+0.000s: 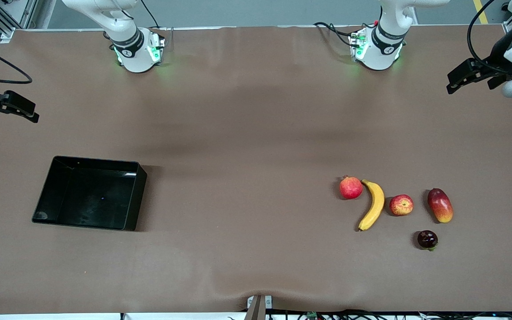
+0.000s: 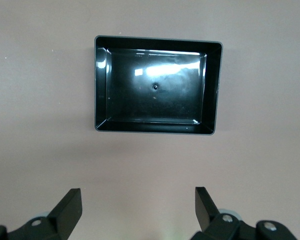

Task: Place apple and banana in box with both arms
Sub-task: 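Move the left gripper from rest toward the fruit cluster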

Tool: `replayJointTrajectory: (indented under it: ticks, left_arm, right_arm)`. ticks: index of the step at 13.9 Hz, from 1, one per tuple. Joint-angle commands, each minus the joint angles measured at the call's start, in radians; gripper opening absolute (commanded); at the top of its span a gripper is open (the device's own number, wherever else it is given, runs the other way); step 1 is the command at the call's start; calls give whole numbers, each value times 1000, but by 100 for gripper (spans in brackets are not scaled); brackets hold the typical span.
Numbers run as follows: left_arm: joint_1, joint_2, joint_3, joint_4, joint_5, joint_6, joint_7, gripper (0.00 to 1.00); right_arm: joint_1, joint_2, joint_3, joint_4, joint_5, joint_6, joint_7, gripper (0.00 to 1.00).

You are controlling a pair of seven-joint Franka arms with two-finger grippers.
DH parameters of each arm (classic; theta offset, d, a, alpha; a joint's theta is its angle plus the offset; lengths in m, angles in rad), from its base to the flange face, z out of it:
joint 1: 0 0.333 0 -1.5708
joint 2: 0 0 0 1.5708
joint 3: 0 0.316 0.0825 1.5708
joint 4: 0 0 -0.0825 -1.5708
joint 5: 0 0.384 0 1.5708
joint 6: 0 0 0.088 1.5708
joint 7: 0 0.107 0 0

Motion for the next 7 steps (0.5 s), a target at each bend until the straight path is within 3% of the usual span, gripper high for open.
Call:
replayJointTrajectory:
  ticks: [1,3,7]
  left_arm:
    - [-1,10,-1,29,16,-25,-7,100]
    - [2,15,1,33,17,-25,-4,100]
    - [5,128,2,73,22,-8,-11,100]
  right_arm:
    - [16,-11,-3,4,-7,-23,21,100]
    - [20,-6,-3,7,-5,-18,22,100]
    - [30,-3,-3,12,-5,-18,22,100]
